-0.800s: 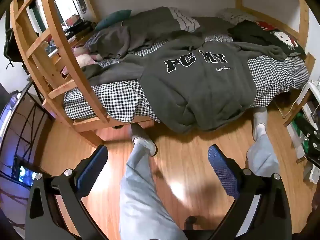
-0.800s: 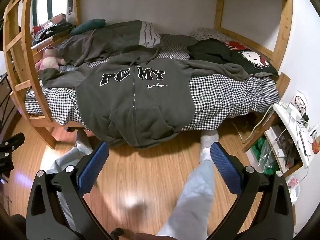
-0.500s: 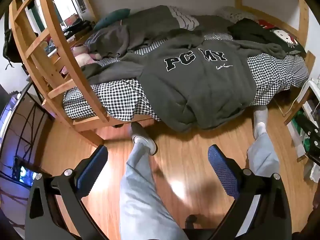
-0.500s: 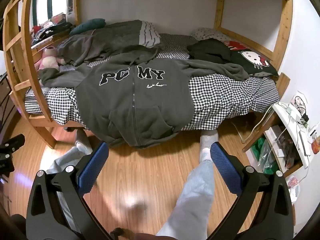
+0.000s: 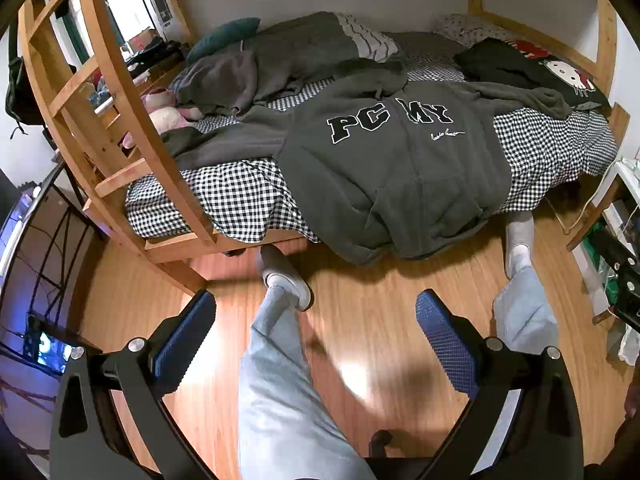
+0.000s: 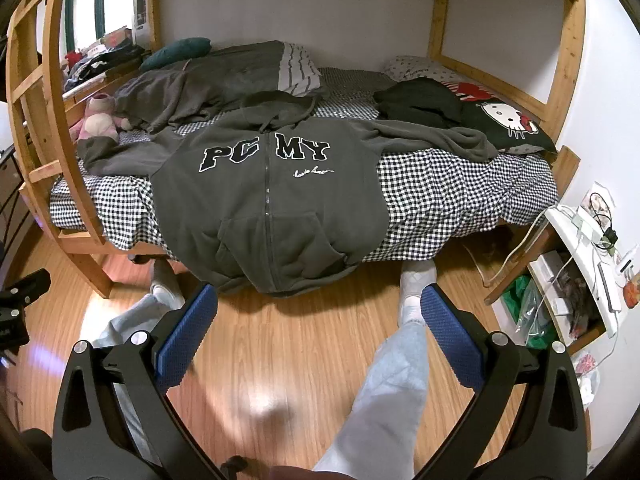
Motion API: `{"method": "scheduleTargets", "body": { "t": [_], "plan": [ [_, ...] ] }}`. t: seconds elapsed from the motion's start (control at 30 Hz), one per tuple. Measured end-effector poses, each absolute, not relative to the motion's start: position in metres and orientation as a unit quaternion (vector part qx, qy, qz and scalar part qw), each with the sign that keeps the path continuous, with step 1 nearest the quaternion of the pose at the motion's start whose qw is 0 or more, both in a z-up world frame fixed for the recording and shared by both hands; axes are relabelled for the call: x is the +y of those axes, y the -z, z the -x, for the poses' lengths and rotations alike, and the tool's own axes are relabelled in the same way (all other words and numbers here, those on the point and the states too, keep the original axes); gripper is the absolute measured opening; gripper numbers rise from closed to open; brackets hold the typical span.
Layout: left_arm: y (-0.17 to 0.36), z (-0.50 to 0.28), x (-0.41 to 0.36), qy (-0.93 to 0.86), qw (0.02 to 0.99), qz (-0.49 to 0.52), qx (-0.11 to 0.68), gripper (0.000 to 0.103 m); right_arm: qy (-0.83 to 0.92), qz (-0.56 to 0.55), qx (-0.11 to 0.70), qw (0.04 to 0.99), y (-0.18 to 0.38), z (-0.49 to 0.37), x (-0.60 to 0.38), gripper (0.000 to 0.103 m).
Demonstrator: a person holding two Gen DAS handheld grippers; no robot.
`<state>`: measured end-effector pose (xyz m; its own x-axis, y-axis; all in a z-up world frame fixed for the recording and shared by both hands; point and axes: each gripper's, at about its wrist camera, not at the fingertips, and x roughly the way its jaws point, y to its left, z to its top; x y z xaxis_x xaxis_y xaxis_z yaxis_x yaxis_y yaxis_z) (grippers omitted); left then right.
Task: Fold large clothes
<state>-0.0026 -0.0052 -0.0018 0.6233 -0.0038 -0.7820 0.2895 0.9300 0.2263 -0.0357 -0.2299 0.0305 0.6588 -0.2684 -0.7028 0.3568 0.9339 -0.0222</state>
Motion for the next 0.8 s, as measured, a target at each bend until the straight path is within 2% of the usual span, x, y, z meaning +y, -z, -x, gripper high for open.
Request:
{"method": "scheduleTargets", "body": {
  "t": [0.8],
  "plan": [
    [0.009, 0.000, -0.011, 0.076, 0.883, -0.183, 0.425, 0.099, 0.157, -0.080, 0.384, 0.907, -0.020, 0.030, -0.240, 0.100]
  ]
}}
